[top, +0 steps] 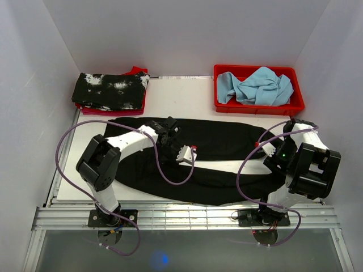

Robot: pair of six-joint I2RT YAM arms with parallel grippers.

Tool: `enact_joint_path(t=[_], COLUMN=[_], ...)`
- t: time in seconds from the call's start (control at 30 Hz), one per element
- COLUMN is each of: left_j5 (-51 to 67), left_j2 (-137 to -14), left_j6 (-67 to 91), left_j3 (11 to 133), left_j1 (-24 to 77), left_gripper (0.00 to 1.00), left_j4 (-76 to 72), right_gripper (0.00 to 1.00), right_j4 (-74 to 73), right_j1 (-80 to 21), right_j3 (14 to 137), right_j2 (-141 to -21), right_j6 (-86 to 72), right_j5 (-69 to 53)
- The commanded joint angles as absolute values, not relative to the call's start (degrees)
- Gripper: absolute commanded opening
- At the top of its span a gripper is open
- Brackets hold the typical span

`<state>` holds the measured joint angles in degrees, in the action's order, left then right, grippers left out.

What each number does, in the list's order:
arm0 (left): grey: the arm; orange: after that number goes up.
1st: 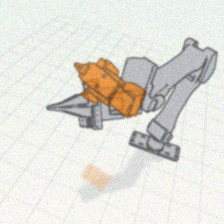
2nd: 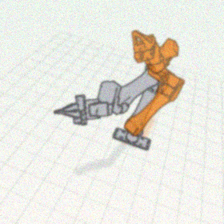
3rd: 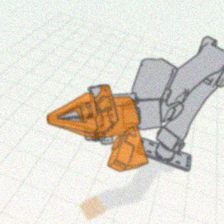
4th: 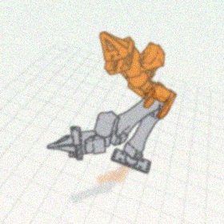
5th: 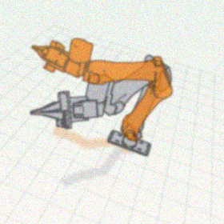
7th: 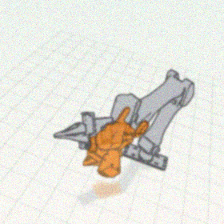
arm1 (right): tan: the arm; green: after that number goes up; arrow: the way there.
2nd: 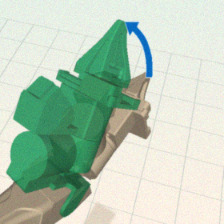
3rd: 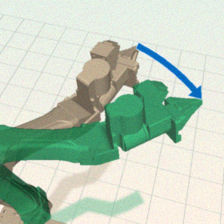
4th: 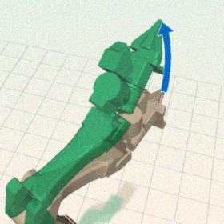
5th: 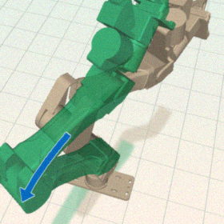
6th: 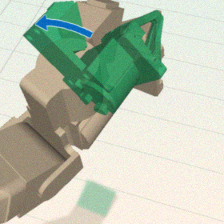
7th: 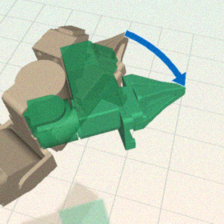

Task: Fold and stack the trousers
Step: Flatten the trousers out

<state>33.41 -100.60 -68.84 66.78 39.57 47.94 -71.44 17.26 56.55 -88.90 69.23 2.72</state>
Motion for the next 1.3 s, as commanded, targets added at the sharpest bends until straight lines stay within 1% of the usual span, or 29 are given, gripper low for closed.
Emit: enact_joint_path(t=[0.0,0.07,0.2,0.33,0.47,0.63,0.73,0.8,0.87,0.9,0.97,1.0,1.07,1.13,1.27], left_j5=[36.03,36.30,30.34,23.14,19.52,17.40,17.32,16.70,16.26,16.26,16.43,16.61,16.70,16.79,17.57], left_j2=[-93.44,-92.81,-95.00,-101.06,-109.49,-113.11,-113.64,-113.91,-114.17,-114.17,-114.17,-114.17,-114.26,-114.17,-114.43], left_j6=[-65.93,-64.78,-61.36,-56.17,-50.56,-49.39,-49.75,-49.66,-49.48,-49.31,-48.69,-48.34,-47.81,-47.55,-46.59], left_j3=[68.38,69.17,68.56,70.21,74.35,76.90,76.73,76.55,76.46,76.38,76.38,76.64,76.82,77.08,77.87], left_j1=[38.15,36.84,35.16,31.91,28.40,27.60,27.60,27.60,27.60,27.60,27.60,27.60,27.60,27.60,27.60], left_gripper=[0.00,0.00,0.00,0.00,0.00,0.00,0.00,0.00,0.04,0.11,0.20,0.27,0.32,0.38,0.43], left_j4=[48.34,48.25,42.92,38.24,35.95,34.54,34.10,34.01,33.84,33.75,33.75,33.66,33.92,34.01,34.89], right_gripper=[0.63,0.62,0.63,0.63,0.63,0.63,0.65,0.65,0.65,0.65,0.66,0.66,0.67,0.68,0.72], right_j4=[-71.46,-71.28,-71.02,-71.02,-70.31,-70.84,-71.36,-72.68,-74.79,-74.88,-74.80,-74.79,-74.71,-74.45,-72.60], right_j1=[17.84,18.19,19.07,20.65,21.80,23.46,25.74,27.50,31.10,32.24,35.76,37.86,39.72,42.18,46.84], right_j3=[57.39,57.74,59.58,63.10,68.27,72.59,74.87,77.59,79.36,79.71,79.02,78.40,75.95,73.93,68.31], right_j2=[-89.47,-89.56,-90.61,-92.02,-93.51,-96.15,-97.73,-99.49,-100.54,-101.07,-100.81,-100.03,-99.06,-97.13,-94.31], right_j6=[71.02,71.10,70.84,70.49,69.17,65.93,63.73,62.76,61.36,60.65,60.55,60.99,63.61,66.34,76.62], right_j5=[3.78,3.78,3.25,2.73,1.32,-2.02,-4.47,-8.42,-11.85,-15.17,-18.70,-22.29,-27.30,-29.87,-34.44])
